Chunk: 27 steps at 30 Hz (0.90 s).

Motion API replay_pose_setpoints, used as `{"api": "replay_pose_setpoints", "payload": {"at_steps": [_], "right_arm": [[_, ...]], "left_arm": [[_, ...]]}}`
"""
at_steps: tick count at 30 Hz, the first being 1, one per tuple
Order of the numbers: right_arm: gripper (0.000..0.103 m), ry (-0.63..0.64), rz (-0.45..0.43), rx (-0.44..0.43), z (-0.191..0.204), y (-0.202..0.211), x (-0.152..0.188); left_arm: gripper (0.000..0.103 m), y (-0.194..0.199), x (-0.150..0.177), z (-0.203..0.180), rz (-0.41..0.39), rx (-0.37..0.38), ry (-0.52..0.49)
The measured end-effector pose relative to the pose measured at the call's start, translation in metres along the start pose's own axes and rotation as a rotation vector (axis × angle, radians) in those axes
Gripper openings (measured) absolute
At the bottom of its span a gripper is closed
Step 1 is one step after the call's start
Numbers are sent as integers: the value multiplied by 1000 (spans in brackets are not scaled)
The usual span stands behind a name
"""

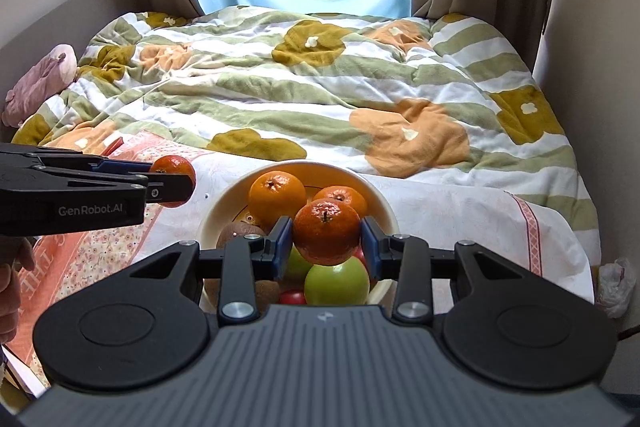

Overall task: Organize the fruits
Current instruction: 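Carry both mandarins into the bowl and open the left then right tool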

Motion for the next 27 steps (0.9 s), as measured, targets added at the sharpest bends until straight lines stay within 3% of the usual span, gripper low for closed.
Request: {"api": "replay_pose_setpoints", "payload": {"at_steps": [6,13,17,23,27], "right_arm": [[52,-6,50,-11,-14,-35,-3],[52,-31,89,-21,-31,-54,2],[52,-45,97,-25,-39,-56,3],[52,-75,97,-25,-48,-52,2],[52,-86,101,-34,-48,-51,1]], "left_arm": [[42,-51,-1,8,80,-13,15],[44,-74,2,10,123,-19,14],[88,-70,0,8,96,-24,8],[91,-46,0,6,59,-10,21],[100,-24,4,4,5,-73,1]]}}
Point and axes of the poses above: each gripper's, at about its wrist camera, not at the fingertips, and y roughly against the way its jaws point, z to its left, x to its underside, the point moved 7 cm from there along -y, roughly the way its jaws point, and after that the axes turned 2 degrees about z, right-handed, at the moved point
